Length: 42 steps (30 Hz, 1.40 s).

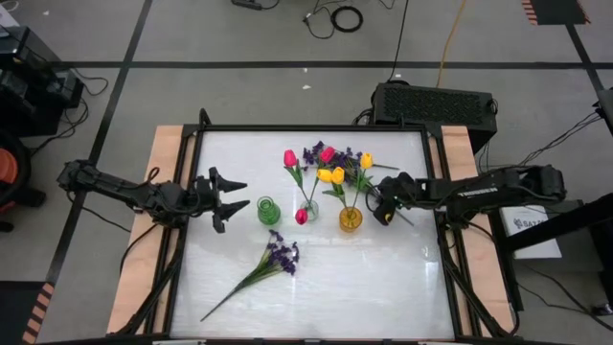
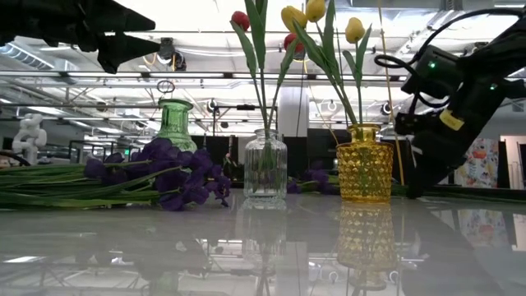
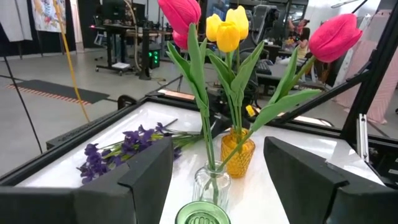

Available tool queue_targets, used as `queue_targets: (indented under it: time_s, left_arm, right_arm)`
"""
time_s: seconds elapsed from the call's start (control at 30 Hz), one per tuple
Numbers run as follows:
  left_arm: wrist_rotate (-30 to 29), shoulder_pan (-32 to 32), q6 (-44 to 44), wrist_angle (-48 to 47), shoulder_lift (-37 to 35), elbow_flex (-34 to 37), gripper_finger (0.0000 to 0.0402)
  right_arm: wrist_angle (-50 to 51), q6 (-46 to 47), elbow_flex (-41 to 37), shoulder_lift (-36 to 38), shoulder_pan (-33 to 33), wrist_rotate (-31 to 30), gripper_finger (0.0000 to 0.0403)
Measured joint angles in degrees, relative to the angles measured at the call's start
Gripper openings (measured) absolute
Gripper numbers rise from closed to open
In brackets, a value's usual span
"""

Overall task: Sort flowers into vase by color
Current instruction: Put the middle purple flowers into the green vase

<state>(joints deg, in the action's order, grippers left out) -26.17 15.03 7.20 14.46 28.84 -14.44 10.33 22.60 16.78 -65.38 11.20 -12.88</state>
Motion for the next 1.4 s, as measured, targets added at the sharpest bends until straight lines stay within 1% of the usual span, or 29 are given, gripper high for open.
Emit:
queue_targets:
  time_s: [0.13, 0.2, 0.37, 0.53, 0.63, 0.73, 0.83, 0.93, 1.0, 1.07, 1.2, 1.27, 1.33, 1.4]
  left_arm:
    - [0.0, 0.0, 0.0, 0.0, 0.0, 0.0, 0.0255]
    - [-0.02, 0.0, 0.0, 0.0, 0.0, 0.0, 0.0255]
    - [-0.02, 0.01, -0.02, -0.01, 0.0, 0.0, 0.0255]
    - [-0.04, 0.0, -0.02, -0.02, 0.0, 0.0, 0.0255]
    - [-0.07, 0.0, 0.0, -0.02, 0.0, 0.0, 0.0255]
    - [-0.09, 0.0, 0.0, -0.02, 0.0, 0.0, 0.0255]
    - [-0.36, 0.01, 0.0, -0.02, 0.0, 0.0, 0.0255]
    - [-0.37, 0.01, 0.02, 0.0, 0.0, 0.0, 0.0255]
    - [-0.39, 0.0, 0.02, 0.09, 0.01, 0.0, 0.0255]
    - [-0.81, 0.0, 0.01, 0.64, 0.0, 0.0, 0.0255]
    - [-1.31, 0.0, 0.11, 2.85, 0.0, 0.0, 0.0255]
    - [-1.73, 0.0, 1.49, 4.49, 0.01, 0.0, 0.0255]
    - [-4.56, 0.0, 2.08, 6.12, 0.0, 0.0, 0.0255]
    - [-7.21, -0.01, -0.11, 7.49, 0.01, 0.0, 0.0255]
  right_arm:
    - [0.56, 0.68, -0.13, 1.41, 0.04, -0.27, 0.0038]
    - [0.92, 0.72, -0.19, 2.14, 0.05, -0.46, 0.0012]
    - [1.02, 1.01, -0.22, 4.71, 0.05, -0.62, 0.0014]
    - [1.21, 3.84, -0.22, 9.45, 0.05, -0.44, 0.0004]
    - [2.61, 5.54, -0.2, 13.3, 0.05, 1.81, 0.0004]
    - [8.12, 7.6, 1.33, 17.1, 0.03, 4.13, 0.0003]
    - [13.8, 8.63, 4.26, 20.75, -0.06, 4.25, 0.0002]
    - [15.47, 8.11, 7.39, 23.97, -0.06, 3.59, 0.0001]
    - [14.92, 6.85, 10.01, 25.71, -0.06, 1.81, 0.0001]
    - [14.15, 5.09, 12.86, 27.12, -0.06, -1.4, 0.0001]
    - [12.96, -0.33, 18.58, 28.59, -0.06, -9.81, 0.0001]
    - [11.67, -3.89, 21.39, 28.65, -0.06, -14.89, 0.0001]
    - [8.69, -8.52, 23.26, 28.61, -0.06, -18.52, 0.0002]
    - [2.88, -13.39, 24.31, 28.46, -0.02, -18.84, 0.0002]
